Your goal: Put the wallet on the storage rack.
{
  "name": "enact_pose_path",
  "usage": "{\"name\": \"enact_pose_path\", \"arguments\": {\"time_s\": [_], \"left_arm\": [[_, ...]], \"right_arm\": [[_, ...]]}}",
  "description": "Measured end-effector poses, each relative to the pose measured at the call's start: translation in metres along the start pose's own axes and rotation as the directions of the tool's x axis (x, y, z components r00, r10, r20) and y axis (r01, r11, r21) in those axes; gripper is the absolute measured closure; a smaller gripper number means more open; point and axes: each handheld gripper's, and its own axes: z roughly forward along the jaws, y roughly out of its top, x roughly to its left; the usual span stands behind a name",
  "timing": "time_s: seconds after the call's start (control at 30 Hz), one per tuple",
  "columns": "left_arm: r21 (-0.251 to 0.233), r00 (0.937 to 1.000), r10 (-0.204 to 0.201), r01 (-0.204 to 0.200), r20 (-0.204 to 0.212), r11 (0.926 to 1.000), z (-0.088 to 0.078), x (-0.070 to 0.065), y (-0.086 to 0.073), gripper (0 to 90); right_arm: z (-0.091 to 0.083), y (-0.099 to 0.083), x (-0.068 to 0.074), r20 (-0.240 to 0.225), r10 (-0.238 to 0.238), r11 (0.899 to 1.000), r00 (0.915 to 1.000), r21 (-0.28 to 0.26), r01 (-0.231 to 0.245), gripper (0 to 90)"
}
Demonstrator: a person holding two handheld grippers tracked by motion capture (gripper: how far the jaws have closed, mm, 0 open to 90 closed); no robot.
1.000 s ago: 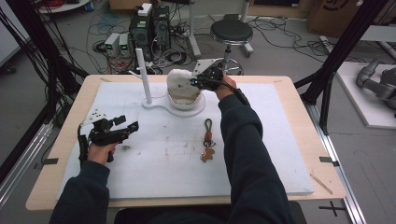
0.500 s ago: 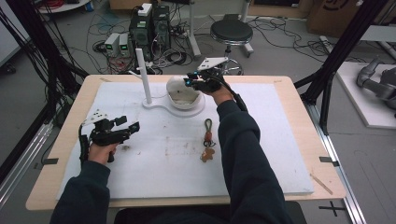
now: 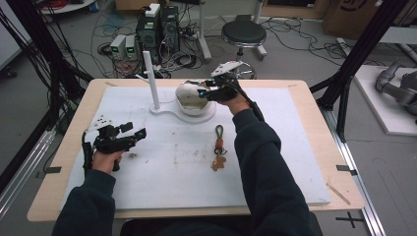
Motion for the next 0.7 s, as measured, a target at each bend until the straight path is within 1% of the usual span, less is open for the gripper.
{"name": "enact_pose_path", "arguments": {"time_s": [0.03, 0.07, 0.1, 0.13, 0.17, 0.2, 0.23, 0.3, 0.33, 0.37, 0.4, 0.43, 0.47, 0.53, 0.63, 0.7], "left_arm": [[-0.002, 1.0000, 0.002, -0.002, -0.002, 1.0000, 0.000, 0.000, 0.000, 23.3], [-0.004, 1.0000, 0.006, -0.006, -0.003, 1.0000, 0.000, 0.000, 0.000, 23.3], [-0.005, 1.0000, 0.008, -0.008, -0.005, 1.0000, 0.000, 0.000, 0.000, 23.2], [-0.004, 1.0000, 0.008, -0.008, -0.005, 1.0000, 0.000, 0.000, 0.000, 23.3], [-0.004, 1.0000, 0.008, -0.008, -0.005, 1.0000, 0.000, 0.000, 0.000, 23.3], [-0.007, 1.0000, 0.006, -0.006, -0.006, 1.0000, -0.001, 0.000, 0.000, 23.2], [-0.006, 1.0000, 0.006, -0.006, -0.008, 1.0000, -0.001, -0.001, 0.001, 23.2], [-0.013, 0.9997, 0.010, -0.011, -0.020, 0.9999, -0.001, -0.001, 0.001, 22.7], [-0.013, 0.9997, 0.010, -0.011, -0.020, 0.9999, -0.001, -0.001, 0.001, 22.3], [-0.013, 0.9997, 0.013, -0.013, -0.022, 0.9998, -0.001, -0.001, 0.001, 21.5], [-0.019, 0.9995, 0.013, -0.013, -0.027, 0.9997, -0.001, -0.001, 0.001, 20.6], [-0.016, 0.9994, 0.019, -0.019, -0.029, 0.9997, -0.002, -0.002, 0.001, 19.9], [-0.017, 0.9991, 0.024, -0.025, -0.035, 0.9996, -0.002, -0.003, 0.001, 19.1], [-0.019, 0.9983, 0.034, -0.035, -0.047, 0.9992, -0.003, -0.004, 0.002, 17.8], [-0.019, 0.9975, 0.045, -0.047, -0.054, 0.9987, -0.003, -0.005, 0.002, 17.8], [-0.011, 0.9973, 0.053, -0.054, -0.050, 0.9985, -0.003, -0.005, 0.002, 17.8]], "right_arm": [[-0.007, -0.003, 0.000, 0.006, 0.007, 1.000, 1.0000, -0.001, -0.007, 47.0], [-0.012, -0.006, -0.002, -0.002, 0.033, 0.999, 0.9995, 0.015, -0.033, 42.4], [-0.018, -0.009, -0.004, -0.008, 0.070, 0.997, 0.9975, 0.035, -0.070, 38.9], [-0.024, -0.012, -0.006, -0.016, 0.124, 0.991, 0.9921, 0.060, -0.123, 38.0], [-0.030, -0.016, -0.007, -0.024, 0.161, 0.985, 0.9866, 0.070, -0.159, 38.0], [-0.038, -0.021, -0.006, -0.016, 0.155, 0.987, 0.9877, 0.047, -0.154, 38.0], [-0.046, -0.028, -0.003, 0.001, 0.140, 0.990, 0.9902, 0.020, -0.140, 37.7], [-0.060, -0.042, 0.002, 0.021, 0.138, 0.990, 0.9902, 0.009, -0.138, 34.1], [-0.066, -0.048, 0.003, 0.026, 0.150, 0.988, 0.9884, 0.032, -0.151, 30.6], [-0.073, -0.056, 0.007, 0.049, 0.150, 0.988, 0.9875, 0.036, -0.152, 30.0], [-0.079, -0.064, 0.010, 0.062, 0.142, 0.988, 0.9878, 0.044, -0.145, 29.9], [-0.086, -0.072, 0.013, 0.072, 0.140, 0.987, 0.9875, 0.064, -0.145, 29.9], [-0.092, -0.081, 0.016, 0.082, 0.134, 0.988, 0.9876, 0.068, -0.140, 29.4], [-0.102, -0.099, 0.023, 0.105, 0.138, 0.986, 0.9848, 0.078, -0.147, 28.4], [-0.115, -0.125, 0.028, 0.126, 0.160, 0.985, 0.9791, 0.049, -0.167, 26.6], [-0.121, -0.140, 0.030, 0.144, 0.196, 0.979, 0.9700, 0.026, -0.202, 25.8]]}}
